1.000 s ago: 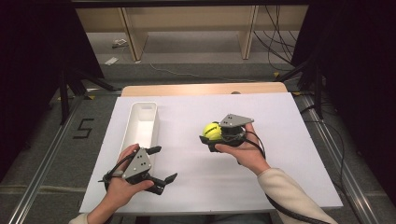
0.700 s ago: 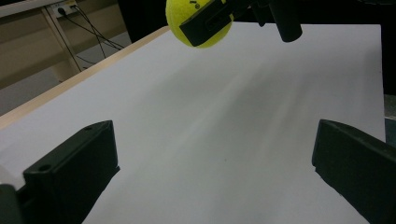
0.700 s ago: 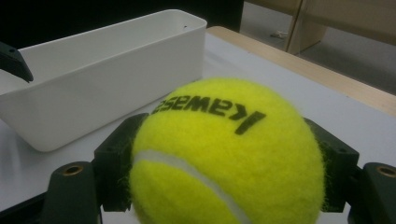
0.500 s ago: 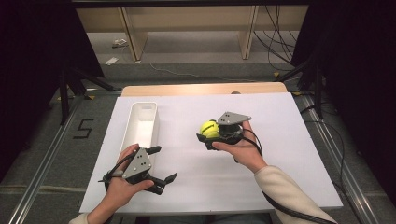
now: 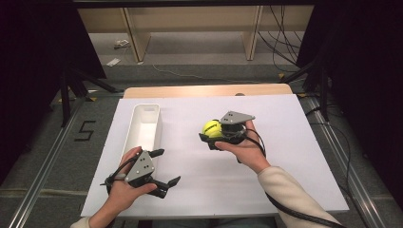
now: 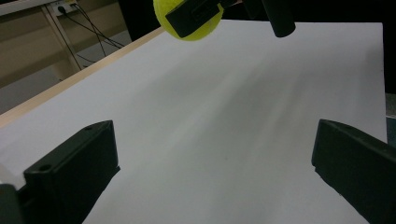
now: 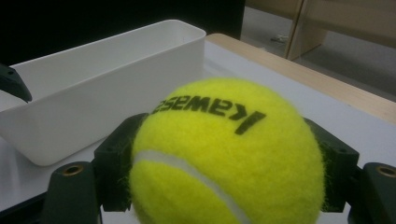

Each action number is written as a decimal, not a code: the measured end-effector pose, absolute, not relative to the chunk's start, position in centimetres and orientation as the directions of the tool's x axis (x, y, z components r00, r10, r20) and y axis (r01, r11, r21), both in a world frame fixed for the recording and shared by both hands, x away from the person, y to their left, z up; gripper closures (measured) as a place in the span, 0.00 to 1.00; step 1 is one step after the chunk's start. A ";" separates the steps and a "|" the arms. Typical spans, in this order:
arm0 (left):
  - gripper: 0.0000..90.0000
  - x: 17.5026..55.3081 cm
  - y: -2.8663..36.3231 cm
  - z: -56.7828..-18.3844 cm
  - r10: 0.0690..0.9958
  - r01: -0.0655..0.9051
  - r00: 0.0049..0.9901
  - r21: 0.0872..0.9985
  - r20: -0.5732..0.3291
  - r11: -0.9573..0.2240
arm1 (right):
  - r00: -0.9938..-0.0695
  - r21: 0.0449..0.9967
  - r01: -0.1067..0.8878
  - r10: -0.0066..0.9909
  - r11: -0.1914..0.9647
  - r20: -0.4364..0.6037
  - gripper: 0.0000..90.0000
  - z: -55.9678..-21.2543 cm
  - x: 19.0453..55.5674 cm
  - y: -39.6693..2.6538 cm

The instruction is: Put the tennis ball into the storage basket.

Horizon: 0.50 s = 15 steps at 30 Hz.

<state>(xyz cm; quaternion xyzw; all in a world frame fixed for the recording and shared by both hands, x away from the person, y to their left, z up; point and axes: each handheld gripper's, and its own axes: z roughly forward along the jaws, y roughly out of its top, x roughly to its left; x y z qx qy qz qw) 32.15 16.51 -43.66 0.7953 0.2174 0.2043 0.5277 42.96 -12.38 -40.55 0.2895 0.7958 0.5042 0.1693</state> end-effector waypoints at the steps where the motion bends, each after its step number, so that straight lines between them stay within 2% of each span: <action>1: 0.00 32.1 16.5 -43.7 0.561 0.130 0.822 0.928 0.096 -0.349 | -0.775 0.901 0.291 0.632 0.322 0.024 0.29 -40.5 43.0 -12.3; 15: 0.00 32.2 16.5 -43.7 0.563 0.130 0.820 0.928 0.098 -0.350 | -0.773 0.906 0.282 0.635 0.317 0.018 0.29 -40.0 43.3 -11.8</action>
